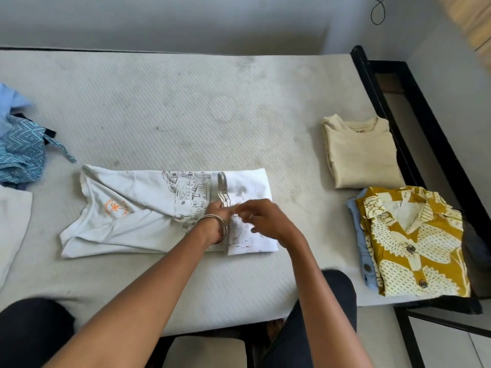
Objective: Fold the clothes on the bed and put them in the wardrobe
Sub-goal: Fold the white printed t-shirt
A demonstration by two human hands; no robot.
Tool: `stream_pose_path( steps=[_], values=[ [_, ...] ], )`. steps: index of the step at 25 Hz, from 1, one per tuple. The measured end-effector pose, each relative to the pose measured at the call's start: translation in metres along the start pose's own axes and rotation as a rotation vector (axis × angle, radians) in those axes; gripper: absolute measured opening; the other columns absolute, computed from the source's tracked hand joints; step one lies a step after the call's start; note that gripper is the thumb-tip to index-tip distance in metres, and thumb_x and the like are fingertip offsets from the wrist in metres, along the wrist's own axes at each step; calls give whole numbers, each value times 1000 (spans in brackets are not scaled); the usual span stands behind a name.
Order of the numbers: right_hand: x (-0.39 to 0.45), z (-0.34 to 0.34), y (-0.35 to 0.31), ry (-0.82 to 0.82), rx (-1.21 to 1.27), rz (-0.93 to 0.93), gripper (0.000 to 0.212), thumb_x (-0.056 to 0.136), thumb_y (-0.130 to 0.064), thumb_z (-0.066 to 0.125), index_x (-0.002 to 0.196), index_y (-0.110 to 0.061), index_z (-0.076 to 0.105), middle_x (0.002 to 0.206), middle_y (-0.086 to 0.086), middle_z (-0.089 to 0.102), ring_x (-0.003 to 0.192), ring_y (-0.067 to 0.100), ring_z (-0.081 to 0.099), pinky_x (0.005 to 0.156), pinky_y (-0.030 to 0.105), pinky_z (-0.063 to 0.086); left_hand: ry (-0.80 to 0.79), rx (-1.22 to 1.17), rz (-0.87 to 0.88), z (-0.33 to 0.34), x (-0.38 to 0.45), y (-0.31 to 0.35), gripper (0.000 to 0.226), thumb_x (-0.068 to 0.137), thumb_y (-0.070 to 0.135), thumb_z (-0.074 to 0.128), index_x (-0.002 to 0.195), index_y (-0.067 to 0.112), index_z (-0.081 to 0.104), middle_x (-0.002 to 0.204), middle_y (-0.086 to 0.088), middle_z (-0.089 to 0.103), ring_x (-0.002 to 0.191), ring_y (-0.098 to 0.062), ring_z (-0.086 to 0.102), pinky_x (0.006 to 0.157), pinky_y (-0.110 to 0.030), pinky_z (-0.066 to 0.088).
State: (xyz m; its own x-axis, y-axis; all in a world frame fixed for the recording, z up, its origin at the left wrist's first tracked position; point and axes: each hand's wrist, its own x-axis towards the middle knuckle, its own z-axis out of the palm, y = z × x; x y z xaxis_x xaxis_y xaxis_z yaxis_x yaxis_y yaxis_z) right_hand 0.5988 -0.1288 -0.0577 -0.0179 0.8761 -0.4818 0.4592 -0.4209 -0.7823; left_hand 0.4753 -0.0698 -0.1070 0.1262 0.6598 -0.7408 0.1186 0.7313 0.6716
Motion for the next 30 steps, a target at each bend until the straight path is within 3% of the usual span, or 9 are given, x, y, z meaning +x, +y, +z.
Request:
stream_pose_path(
  steps=[4, 8, 13, 17, 21, 23, 25, 27, 30],
  values=[
    [3, -14, 37, 442, 97, 206, 26, 85, 0, 49, 99, -8, 69, 95, 8, 72, 92, 27, 69, 80, 39, 53, 11, 123, 143, -14, 8, 6, 50, 88, 0, 63, 136, 9, 50, 123, -5, 60, 105, -20, 57, 89, -26, 41],
    [20, -2, 60, 461, 142, 324, 17, 92, -14, 55, 105, -11, 66, 97, 9, 70, 100, 31, 65, 84, 40, 51, 2, 352, 150, -33, 22, -1, 47, 96, 16, 54, 141, 21, 41, 132, 0, 51, 117, -23, 52, 96, -37, 43],
    [42, 27, 64, 427, -17, 420, 71, 86, -51, 67, 138, -10, 42, 134, 14, 49, 124, 33, 48, 99, 47, 41, -60, 420, 239, -52, 23, -36, 90, 78, 5, 75, 146, 33, 25, 134, -4, 54, 117, -25, 56, 101, -41, 46],
    [47, 38, 68, 477, -14, 528, 61, 82, -56, 68, 119, -11, 51, 118, 7, 57, 113, 30, 54, 94, 48, 42, 119, 766, 431, -39, 15, -23, 81, 84, 4, 66, 149, 33, 25, 122, -12, 57, 105, -32, 60, 85, -35, 47],
    [46, 29, 68, 478, 182, 401, 40, 82, -35, 75, 98, -2, 59, 95, 10, 66, 90, 29, 65, 74, 41, 54, 401, 1243, 638, -32, -4, -21, 49, 86, 7, 61, 133, 14, 48, 119, -15, 45, 99, -32, 55, 81, -39, 51],
    [42, 32, 51, 507, 187, 314, 27, 84, -24, 72, 93, -3, 58, 86, 5, 63, 81, 25, 62, 64, 33, 50, 183, 998, 654, -18, -16, -11, 36, 94, 22, 57, 127, 10, 56, 120, -13, 54, 105, -29, 56, 86, -33, 47],
    [35, 39, 23, 454, 95, 151, 13, 87, -15, 65, 94, -6, 60, 83, 2, 62, 78, 21, 60, 59, 26, 45, -33, 592, 358, -4, -22, 4, 46, 93, 43, 56, 126, 11, 58, 116, -7, 63, 103, -24, 63, 84, -31, 49],
    [27, 41, 2, 169, 107, -35, 20, 86, -6, 64, 105, -7, 66, 95, 4, 69, 91, 22, 66, 71, 29, 54, 12, 164, 92, -6, -17, 17, 49, 83, 48, 68, 114, 10, 63, 100, -9, 71, 87, -24, 70, 73, -35, 58],
    [15, 28, -13, -248, 312, -138, 23, 89, -3, 64, 111, -4, 71, 112, 7, 72, 111, 23, 65, 89, 36, 52, 168, 10, 112, -60, -5, 26, 39, 75, 26, 78, 106, 7, 67, 97, -14, 72, 84, -30, 70, 76, -48, 59]
  ],
)
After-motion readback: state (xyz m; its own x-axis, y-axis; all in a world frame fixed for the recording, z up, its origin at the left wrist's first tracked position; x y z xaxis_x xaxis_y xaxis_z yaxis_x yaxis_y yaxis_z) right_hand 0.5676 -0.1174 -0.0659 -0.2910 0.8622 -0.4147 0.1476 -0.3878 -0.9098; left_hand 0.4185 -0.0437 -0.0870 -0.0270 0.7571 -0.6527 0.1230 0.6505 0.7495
